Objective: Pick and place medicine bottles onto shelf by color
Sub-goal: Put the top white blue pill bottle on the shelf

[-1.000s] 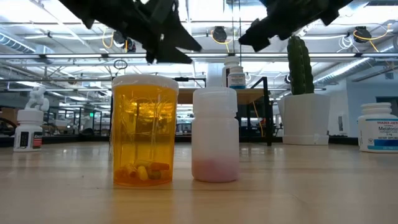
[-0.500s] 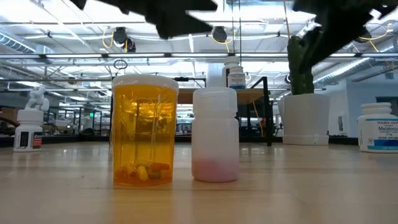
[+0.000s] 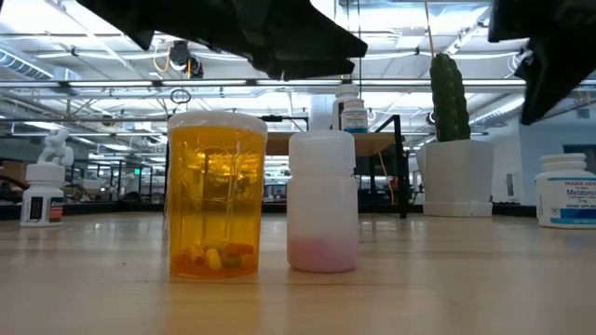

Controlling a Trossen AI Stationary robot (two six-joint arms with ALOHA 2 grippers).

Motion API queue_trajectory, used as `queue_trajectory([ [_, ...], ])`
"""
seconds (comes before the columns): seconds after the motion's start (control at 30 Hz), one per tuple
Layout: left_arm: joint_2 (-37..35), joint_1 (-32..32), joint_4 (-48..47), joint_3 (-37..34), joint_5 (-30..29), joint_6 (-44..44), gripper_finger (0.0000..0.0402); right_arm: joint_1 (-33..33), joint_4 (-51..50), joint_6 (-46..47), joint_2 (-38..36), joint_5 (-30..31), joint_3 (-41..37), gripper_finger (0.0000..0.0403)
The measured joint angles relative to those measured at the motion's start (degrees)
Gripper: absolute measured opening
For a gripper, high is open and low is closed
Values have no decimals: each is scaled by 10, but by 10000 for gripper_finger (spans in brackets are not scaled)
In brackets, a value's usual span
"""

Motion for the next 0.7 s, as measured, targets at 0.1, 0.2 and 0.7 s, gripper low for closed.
queue_trajectory([
  [0.1,4,4,1,3,13,-3,331,14,-47,18,1,2,0,183],
  [0.2,4,3,-3,3,15,-13,331,18,-80,6,3,4,0,207],
  [0.7,4,-53,-45,3,-85,-55,331,17,-55,-57,11,-25,-101,277],
])
